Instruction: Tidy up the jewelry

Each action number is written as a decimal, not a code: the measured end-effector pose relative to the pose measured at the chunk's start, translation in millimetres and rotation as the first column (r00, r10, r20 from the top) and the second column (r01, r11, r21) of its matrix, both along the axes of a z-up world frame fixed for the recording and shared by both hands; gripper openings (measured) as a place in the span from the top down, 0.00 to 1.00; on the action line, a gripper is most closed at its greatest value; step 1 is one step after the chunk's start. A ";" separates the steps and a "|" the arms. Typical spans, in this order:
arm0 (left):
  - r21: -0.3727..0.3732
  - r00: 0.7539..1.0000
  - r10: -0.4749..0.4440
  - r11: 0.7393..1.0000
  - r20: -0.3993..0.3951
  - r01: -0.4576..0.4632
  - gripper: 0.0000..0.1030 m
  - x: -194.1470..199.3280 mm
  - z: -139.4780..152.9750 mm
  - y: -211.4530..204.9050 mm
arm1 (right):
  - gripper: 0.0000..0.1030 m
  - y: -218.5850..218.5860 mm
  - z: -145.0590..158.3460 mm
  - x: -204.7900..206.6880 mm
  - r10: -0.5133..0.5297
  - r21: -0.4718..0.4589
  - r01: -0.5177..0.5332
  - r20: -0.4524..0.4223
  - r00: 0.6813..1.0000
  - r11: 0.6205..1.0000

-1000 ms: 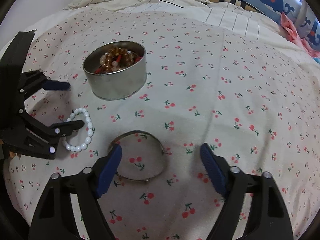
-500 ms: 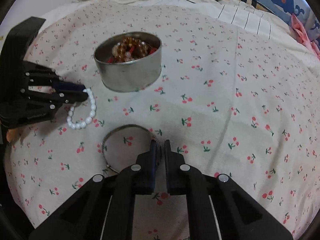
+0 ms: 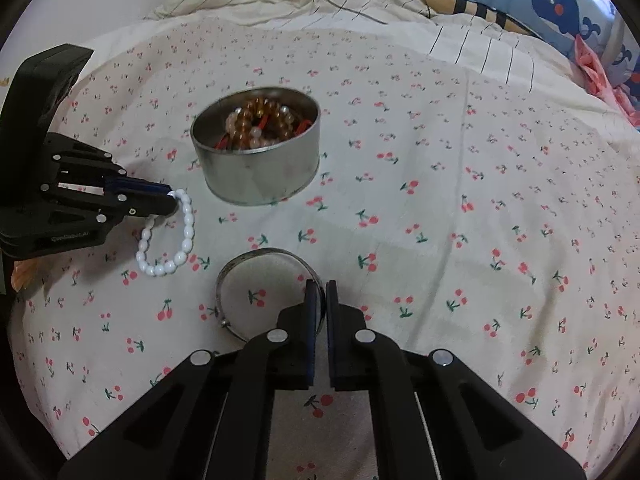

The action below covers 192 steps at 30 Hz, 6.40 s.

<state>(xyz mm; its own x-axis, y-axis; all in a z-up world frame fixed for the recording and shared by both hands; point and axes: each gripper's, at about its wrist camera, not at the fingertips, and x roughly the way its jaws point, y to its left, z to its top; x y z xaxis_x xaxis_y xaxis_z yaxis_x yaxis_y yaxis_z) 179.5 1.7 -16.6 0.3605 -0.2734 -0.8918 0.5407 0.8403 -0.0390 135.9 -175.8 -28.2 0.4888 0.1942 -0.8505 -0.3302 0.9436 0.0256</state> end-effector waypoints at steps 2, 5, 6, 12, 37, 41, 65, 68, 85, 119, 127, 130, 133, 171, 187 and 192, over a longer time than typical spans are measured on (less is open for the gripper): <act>-0.013 1.000 0.006 1.000 0.003 -0.006 0.93 -1.7 2.7 0.5 | 0.95 -1.5 1.3 1.0 -0.008 0.006 0.008 0.003 1.000 1.000; 0.028 1.000 0.030 0.999 0.004 -0.030 0.93 0.6 -2.1 1.3 | 0.95 -2.6 -2.0 1.9 -0.017 -0.003 0.017 -0.007 1.000 1.000; 0.046 0.999 0.034 0.998 0.005 -0.034 0.93 2.8 -5.0 0.2 | 0.95 -3.0 -3.1 2.5 -0.020 -0.004 0.020 -0.011 1.000 1.000; 0.080 0.999 0.029 0.996 0.021 -0.031 0.93 5.1 -9.7 -3.6 | 0.95 -4.2 -4.3 2.5 -0.028 -0.003 0.028 -0.013 1.000 1.000; 0.174 0.995 0.044 0.983 0.094 -0.060 0.37 2.2 -15.3 -6.9 | 0.50 4.0 -15.2 2.8 -0.025 -0.053 0.024 -0.017 1.000 0.998; 0.192 0.993 0.041 0.980 0.109 -0.061 0.33 0.9 -16.3 -8.8 | 0.49 6.1 -16.5 2.8 -0.023 -0.065 0.022 -0.016 1.000 0.998; 0.130 0.985 -0.075 0.990 0.155 0.055 0.94 -17.9 1.2 -25.3 | 0.96 17.7 -12.1 -1.7 0.018 -0.060 -0.018 0.007 1.000 0.998; 0.131 0.979 -0.085 0.989 0.185 0.061 0.94 -21.4 7.2 -27.0 | 0.97 15.7 -8.2 -1.3 0.015 -0.043 -0.014 0.017 1.000 0.999; 0.059 0.957 -0.100 0.994 0.273 0.087 0.94 -30.6 46.1 -27.0 | 0.96 2.4 22.9 -2.3 -0.020 0.057 0.015 0.088 0.996 0.998; -0.095 0.928 0.293 0.956 0.230 -0.279 0.17 27.2 58.7 18.1 | 0.96 52.6 36.9 82.4 -0.082 0.021 0.080 0.131 0.988 0.997; -0.124 0.890 0.408 0.912 0.202 -0.390 0.11 -8.3 29.0 14.8 | 0.30 18.9 64.9 -12.5 -0.281 0.082 0.269 0.315 0.906 0.960; -0.126 0.882 0.413 0.910 0.228 -0.394 0.09 -12.3 27.1 7.4 | 0.25 20.2 52.0 -38.0 -0.291 0.067 0.285 0.323 0.901 0.956; -0.097 0.881 0.401 0.916 0.252 -0.389 0.09 -16.9 22.9 -1.0 | 0.25 18.0 41.1 -35.5 -0.309 0.085 0.298 0.279 0.909 0.951; -0.065 0.870 0.424 0.904 0.254 -0.422 0.08 -20.3 19.9 -3.4 | 0.16 20.5 38.0 -25.6 -0.342 0.031 0.347 0.276 0.898 0.937; -0.061 0.871 0.416 0.908 0.260 -0.416 0.08 -21.7 21.3 -5.3 | 0.14 19.6 37.8 -25.4 -0.337 0.030 0.342 0.271 0.902 0.939; -0.056 0.870 0.416 0.907 0.264 -0.416 0.08 -22.3 21.9 -6.0 | 0.14 19.9 37.2 -24.8 -0.336 0.029 0.341 0.269 0.903 0.940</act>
